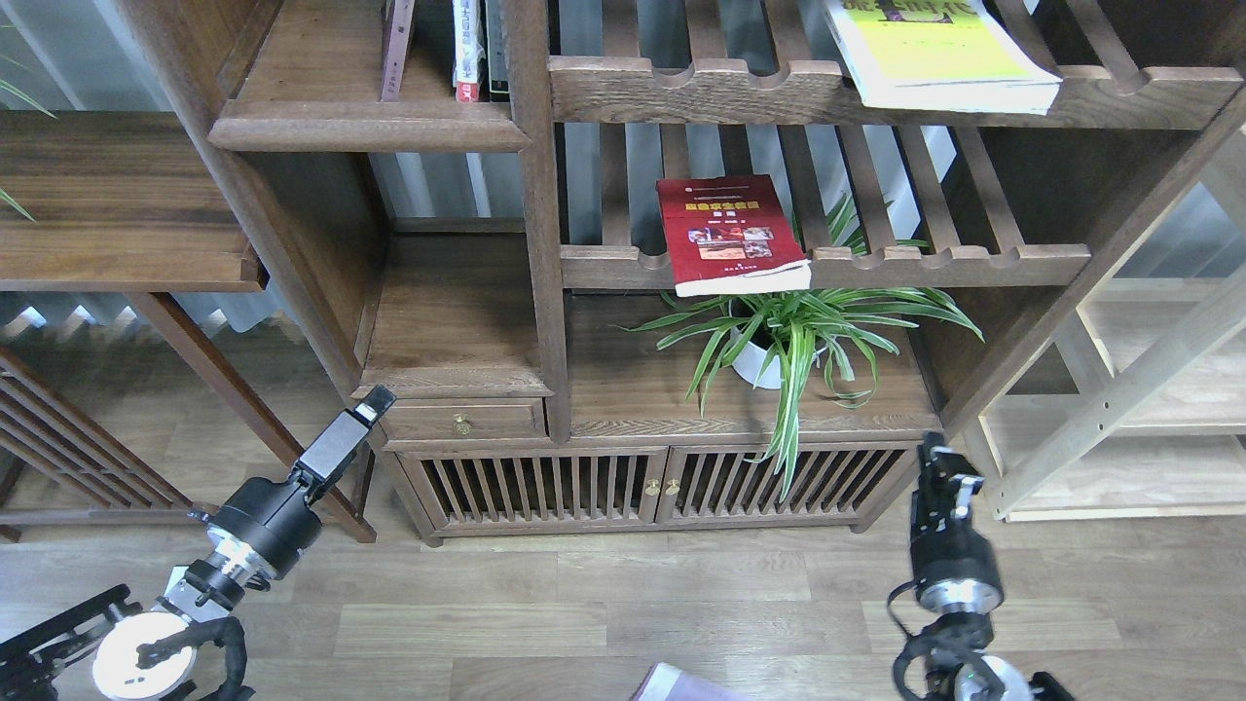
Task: Organize books on shelf
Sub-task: 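Lower the white book with the right gripper and release it, then reach the right gripper up to the red book's lower edge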
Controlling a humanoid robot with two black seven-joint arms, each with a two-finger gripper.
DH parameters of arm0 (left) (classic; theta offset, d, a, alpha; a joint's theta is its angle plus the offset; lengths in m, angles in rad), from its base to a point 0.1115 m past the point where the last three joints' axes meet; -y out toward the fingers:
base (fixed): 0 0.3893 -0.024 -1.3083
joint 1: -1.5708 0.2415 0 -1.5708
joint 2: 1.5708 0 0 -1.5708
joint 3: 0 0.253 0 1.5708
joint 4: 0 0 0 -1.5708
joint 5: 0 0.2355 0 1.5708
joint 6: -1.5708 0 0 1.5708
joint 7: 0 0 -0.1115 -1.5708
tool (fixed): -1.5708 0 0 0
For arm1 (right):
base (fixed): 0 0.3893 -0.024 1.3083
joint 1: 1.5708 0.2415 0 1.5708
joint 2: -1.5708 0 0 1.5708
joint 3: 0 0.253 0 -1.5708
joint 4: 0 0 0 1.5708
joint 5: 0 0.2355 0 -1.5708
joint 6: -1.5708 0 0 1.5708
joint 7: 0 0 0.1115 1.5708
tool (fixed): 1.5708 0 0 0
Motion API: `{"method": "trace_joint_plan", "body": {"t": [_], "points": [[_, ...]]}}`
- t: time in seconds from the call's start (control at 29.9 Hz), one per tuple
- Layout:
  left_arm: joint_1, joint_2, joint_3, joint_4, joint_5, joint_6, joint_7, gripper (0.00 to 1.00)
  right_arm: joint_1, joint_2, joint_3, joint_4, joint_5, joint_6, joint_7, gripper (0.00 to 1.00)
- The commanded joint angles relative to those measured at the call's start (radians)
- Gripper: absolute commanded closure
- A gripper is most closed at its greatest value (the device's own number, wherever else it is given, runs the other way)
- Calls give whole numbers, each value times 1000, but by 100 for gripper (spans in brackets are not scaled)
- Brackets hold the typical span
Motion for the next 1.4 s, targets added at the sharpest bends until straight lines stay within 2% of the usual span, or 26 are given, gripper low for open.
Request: {"method": "trace_joint_plan", "body": {"t": [0.0,0.1,0.2,0.33,0.67,1.1,1.37], "points": [[6,4,1,14,-2,0,-2,1,21,20,-61,1,-16,-8,-2,35],[8,12,0,23,-5,0,-5,1,27,39,-70,6,-26,-8,-2,32],[8,14,-2,43,-5,0,-8,1,33,39,-96,14,-27,-8,-10,20],[3,3,-10,108,-2,0,-3,1,15,39,-190,64,-74,-8,-10,15],[6,1,-19,158,-5,0,-8,1,13,39,-299,123,-197,-16,-10,15],[14,12,-22,148,-13,0,-9,1,256,39,-290,78,-142,-183,-2,14],[14,14,-39,145,-16,0,-8,1,328,39,-291,40,-136,-221,-1,14]]}}
